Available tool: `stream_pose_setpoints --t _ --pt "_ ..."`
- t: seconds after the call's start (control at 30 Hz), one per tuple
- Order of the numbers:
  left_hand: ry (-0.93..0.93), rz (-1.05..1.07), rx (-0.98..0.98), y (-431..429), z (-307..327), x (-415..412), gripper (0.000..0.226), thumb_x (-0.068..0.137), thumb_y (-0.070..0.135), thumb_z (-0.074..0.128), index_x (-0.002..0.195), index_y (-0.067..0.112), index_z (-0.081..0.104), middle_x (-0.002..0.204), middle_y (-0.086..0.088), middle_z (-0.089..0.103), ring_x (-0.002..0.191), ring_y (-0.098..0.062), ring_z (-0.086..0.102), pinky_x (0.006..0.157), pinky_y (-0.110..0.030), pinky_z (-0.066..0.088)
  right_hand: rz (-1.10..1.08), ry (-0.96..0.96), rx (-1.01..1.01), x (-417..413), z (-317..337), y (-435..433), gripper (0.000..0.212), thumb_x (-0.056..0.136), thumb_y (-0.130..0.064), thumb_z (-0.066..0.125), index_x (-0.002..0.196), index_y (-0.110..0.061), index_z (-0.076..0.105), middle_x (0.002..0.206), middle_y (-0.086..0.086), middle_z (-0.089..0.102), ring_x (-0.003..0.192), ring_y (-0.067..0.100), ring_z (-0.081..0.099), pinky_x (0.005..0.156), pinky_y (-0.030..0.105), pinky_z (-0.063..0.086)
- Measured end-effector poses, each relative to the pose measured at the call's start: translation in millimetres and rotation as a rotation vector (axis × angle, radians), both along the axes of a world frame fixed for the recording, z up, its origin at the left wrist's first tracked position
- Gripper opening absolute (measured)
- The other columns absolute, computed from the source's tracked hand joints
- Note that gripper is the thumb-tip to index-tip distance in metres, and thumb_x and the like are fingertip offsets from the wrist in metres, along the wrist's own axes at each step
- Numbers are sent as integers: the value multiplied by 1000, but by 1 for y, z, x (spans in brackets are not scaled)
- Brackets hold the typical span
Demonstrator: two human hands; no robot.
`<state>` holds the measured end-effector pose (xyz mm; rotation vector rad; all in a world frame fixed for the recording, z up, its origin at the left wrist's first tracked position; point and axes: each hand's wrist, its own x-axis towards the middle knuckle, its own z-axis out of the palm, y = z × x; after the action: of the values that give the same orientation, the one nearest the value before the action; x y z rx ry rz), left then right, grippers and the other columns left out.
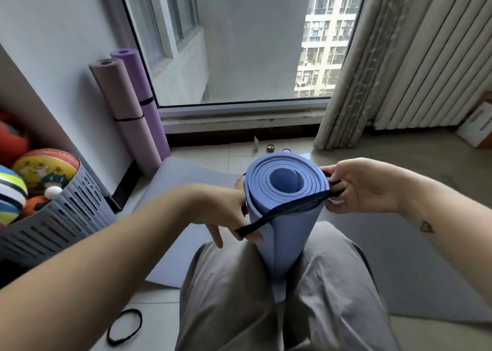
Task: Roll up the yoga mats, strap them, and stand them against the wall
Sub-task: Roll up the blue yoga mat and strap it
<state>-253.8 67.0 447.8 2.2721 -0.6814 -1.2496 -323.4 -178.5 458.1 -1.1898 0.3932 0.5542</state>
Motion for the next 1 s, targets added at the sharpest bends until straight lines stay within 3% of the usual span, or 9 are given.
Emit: stream_pose_setpoints --t 0.1,0.23,0.33,0.4,0.53,0.67,0.73,0.87,1.0 --pt "31 37 -52 2 -6 -4 94 75 18 81 149 27 24 139 14 17 102 -11 56 79 -45 59 -62 -35 156 -13 -11 0 59 39 -1 77 94 -9 55 60 -1 49 42 8 45 61 29 54" --pt "18 30 -46 3 -5 -5 88 75 19 81 146 28 31 138 17 13 100 -10 56 79 -46 59 -105 0 170 -30 -23 10 35 38 -2 80 65 -6 59 52 1 52 40 10 49 73 40 58" --pt "-4 23 -20 5 -7 -4 79 74 22 82 141 28 40 134 20 13 98 -10 57 78 -45 59 -149 -17 305 -43 -34 17 37 33 -5 89 59 -6 63 53 1 57 42 11 57 85 46 54" --pt "-27 38 11 5 -13 -4 85 74 23 83 144 27 34 134 19 16 101 -9 55 78 -44 59 -183 -54 371 -51 -43 22 40 35 -9 93 64 -7 66 56 -1 61 51 12 64 90 48 50" --pt "-130 111 28 2 -40 -8 107 69 30 84 148 35 11 128 9 43 104 -12 56 71 -42 61 -172 -146 443 -61 -66 35 38 45 -17 94 72 -12 68 63 -2 64 69 16 69 95 45 48" --pt "-282 181 -17 0 -80 -9 90 70 40 77 141 26 23 104 6 59 90 -13 60 57 -33 60 -258 -182 444 -59 -92 41 35 47 -24 92 67 -14 65 61 -2 61 66 16 65 83 34 50" --pt "-339 187 -65 -1 -93 -7 84 73 39 76 137 19 25 94 6 59 80 -12 60 55 -27 57 -372 -130 379 -54 -100 37 31 56 -30 86 61 -14 60 55 -3 52 58 15 59 71 28 44" --pt "-390 172 -165 -2 -111 7 83 65 44 79 130 23 33 102 3 62 81 -12 59 69 -27 51 -520 12 206 -36 -112 21 28 76 -36 64 61 -16 50 51 -5 40 48 13 52 60 26 30" --pt "-456 83 -16 -6 -123 18 56 60 50 70 98 16 46 74 9 56 85 -26 52 61 -22 37 -506 97 187 -20 -121 22 27 82 -33 63 65 -16 50 48 -7 44 45 10 50 47 18 33"
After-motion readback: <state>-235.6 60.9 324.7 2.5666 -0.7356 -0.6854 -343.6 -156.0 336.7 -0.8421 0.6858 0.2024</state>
